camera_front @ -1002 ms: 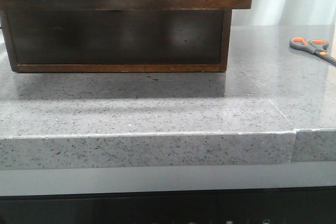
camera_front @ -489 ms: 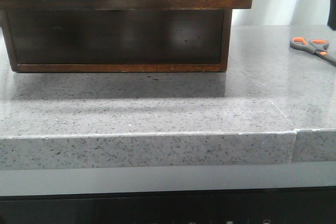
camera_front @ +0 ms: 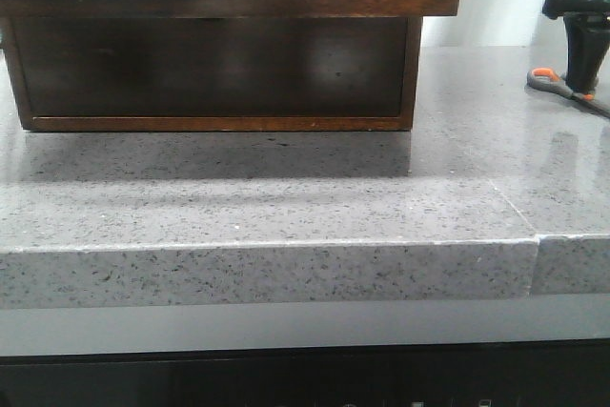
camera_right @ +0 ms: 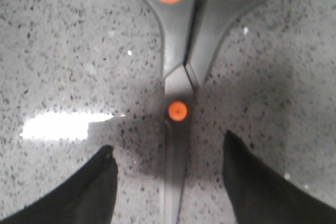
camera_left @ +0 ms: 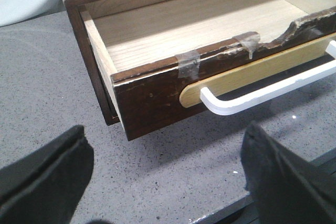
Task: Put scissors in drawer with both arms
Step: 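Lift the scissors with the right gripper and carry them over the drawer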
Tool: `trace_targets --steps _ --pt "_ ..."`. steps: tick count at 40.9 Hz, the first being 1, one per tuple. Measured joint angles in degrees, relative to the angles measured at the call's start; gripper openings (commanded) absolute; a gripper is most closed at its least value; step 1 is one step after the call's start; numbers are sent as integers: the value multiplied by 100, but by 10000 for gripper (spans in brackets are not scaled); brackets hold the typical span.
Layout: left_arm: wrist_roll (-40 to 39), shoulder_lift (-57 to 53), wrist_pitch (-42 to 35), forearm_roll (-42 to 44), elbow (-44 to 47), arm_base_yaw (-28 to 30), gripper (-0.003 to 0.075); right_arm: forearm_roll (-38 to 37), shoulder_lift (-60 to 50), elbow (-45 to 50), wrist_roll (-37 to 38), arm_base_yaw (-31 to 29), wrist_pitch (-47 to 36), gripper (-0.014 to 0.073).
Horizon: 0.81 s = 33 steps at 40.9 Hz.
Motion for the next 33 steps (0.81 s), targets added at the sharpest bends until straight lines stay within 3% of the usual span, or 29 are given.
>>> trace_targets --steps 17,28,33 --pt "0 0 0 0 0 0 566 34 271 -104 0 -9 85 416" --pt "0 0 0 0 0 0 566 -13 283 -113 0 -36 88 139" --pt "0 0 0 -10 0 0 566 -36 283 -113 0 -36 88 79"
